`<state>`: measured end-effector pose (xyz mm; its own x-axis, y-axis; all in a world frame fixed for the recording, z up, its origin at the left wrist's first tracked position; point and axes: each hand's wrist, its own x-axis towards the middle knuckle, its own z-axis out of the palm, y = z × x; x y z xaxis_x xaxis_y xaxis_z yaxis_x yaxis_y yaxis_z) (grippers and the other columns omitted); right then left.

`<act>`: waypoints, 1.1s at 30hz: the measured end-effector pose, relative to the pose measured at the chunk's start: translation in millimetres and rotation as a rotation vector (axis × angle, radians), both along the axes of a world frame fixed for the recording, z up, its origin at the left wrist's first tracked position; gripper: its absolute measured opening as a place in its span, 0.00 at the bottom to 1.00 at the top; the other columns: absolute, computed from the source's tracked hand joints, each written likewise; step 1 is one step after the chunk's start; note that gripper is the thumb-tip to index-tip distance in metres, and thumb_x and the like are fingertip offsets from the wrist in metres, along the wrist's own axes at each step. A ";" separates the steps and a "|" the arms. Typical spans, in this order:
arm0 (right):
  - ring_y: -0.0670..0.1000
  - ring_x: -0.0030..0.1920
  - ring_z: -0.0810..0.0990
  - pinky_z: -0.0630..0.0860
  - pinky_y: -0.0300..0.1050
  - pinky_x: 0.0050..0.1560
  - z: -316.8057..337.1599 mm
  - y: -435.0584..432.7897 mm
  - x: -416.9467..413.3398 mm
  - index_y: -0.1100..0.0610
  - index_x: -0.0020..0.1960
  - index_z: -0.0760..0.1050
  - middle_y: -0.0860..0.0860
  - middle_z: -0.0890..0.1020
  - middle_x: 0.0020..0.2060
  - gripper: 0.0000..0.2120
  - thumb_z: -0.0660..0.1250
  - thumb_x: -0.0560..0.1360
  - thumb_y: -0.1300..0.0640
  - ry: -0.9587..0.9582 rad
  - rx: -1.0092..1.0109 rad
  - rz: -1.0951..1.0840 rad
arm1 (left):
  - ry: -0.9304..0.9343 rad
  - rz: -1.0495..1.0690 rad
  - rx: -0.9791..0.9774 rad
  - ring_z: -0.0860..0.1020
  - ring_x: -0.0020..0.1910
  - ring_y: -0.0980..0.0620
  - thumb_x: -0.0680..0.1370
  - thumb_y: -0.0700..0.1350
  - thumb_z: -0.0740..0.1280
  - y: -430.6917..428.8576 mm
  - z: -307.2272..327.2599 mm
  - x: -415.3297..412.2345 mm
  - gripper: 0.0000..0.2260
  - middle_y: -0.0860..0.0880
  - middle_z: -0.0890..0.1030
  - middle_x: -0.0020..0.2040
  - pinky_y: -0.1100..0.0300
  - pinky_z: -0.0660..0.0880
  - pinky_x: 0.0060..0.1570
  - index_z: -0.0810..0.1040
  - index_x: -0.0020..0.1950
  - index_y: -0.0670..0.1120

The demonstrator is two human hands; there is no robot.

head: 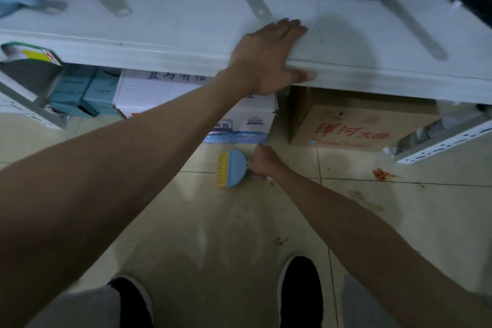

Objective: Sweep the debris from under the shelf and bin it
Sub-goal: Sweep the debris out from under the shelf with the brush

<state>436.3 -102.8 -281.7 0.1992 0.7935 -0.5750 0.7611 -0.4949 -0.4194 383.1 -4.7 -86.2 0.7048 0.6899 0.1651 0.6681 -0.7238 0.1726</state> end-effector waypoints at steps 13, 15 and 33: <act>0.60 0.41 0.83 0.81 0.49 0.34 3.2 -27.6 73.7 0.64 0.59 0.70 0.59 0.78 0.52 0.23 0.72 0.70 0.54 -0.107 -0.061 -0.053 | 0.017 0.009 -0.012 0.58 0.78 0.51 0.73 0.73 0.57 -0.7 4.3 0.1 0.39 0.54 0.57 0.79 0.50 0.59 0.72 0.55 0.79 0.55; 0.60 0.43 0.83 0.80 0.49 0.35 4.3 -30.4 89.0 0.65 0.64 0.67 0.61 0.76 0.56 0.27 0.72 0.71 0.54 -0.114 -0.093 -0.047 | 0.013 0.003 0.001 0.59 0.77 0.50 0.73 0.73 0.57 -0.8 4.2 1.0 0.39 0.54 0.58 0.79 0.49 0.61 0.71 0.56 0.79 0.54; 0.55 0.43 0.78 0.74 0.46 0.41 -10.3 -12.8 37.4 0.61 0.52 0.71 0.55 0.76 0.43 0.09 0.67 0.76 0.57 0.108 0.080 -0.069 | 0.020 0.020 0.020 0.60 0.77 0.51 0.73 0.73 0.57 -0.4 4.6 0.1 0.39 0.55 0.58 0.79 0.50 0.62 0.70 0.55 0.78 0.55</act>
